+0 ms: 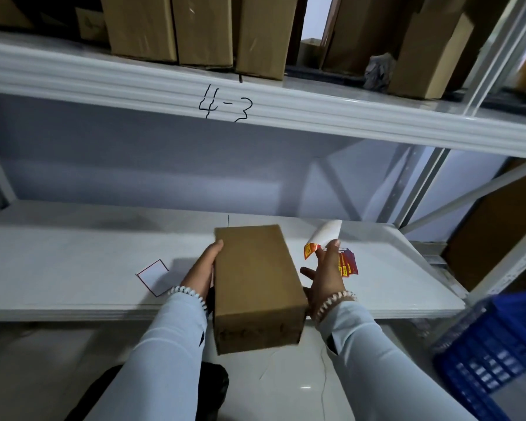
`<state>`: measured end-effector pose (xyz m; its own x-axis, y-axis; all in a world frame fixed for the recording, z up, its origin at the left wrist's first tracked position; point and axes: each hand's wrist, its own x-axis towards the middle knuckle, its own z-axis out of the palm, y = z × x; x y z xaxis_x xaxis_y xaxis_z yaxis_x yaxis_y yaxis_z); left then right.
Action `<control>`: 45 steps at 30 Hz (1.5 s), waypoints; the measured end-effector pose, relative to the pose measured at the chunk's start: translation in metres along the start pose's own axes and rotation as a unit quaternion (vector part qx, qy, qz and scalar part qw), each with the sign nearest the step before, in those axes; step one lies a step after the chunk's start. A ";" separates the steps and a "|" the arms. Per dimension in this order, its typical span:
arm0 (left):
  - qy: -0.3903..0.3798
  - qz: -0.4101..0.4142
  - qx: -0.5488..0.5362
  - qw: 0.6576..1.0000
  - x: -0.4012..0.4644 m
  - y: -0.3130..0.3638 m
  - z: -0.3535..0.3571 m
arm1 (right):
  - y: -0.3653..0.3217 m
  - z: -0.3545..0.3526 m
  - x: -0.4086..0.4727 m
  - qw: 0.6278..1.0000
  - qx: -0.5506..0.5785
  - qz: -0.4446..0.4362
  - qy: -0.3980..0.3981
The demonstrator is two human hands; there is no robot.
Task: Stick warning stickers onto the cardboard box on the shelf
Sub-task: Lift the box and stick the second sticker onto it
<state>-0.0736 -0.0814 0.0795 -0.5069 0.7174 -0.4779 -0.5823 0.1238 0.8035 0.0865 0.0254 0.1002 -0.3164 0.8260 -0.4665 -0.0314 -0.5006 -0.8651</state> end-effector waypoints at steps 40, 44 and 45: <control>-0.126 -0.097 0.090 0.983 -0.004 -0.001 0.024 | -0.011 -0.017 -0.002 0.971 0.216 0.069 0.077; -0.095 0.029 0.103 0.990 -0.013 0.002 0.031 | -0.011 -0.022 0.003 0.964 0.235 0.076 0.099; -0.085 0.051 0.114 0.988 -0.016 0.002 0.034 | -0.013 -0.023 0.003 0.961 0.245 0.075 0.104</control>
<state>-0.0450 -0.0699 0.1007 -0.4299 0.8370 -0.3385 -0.3650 0.1818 0.9131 0.1074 0.0400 0.1059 -0.1577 0.7439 -0.6495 -0.4588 -0.6376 -0.6189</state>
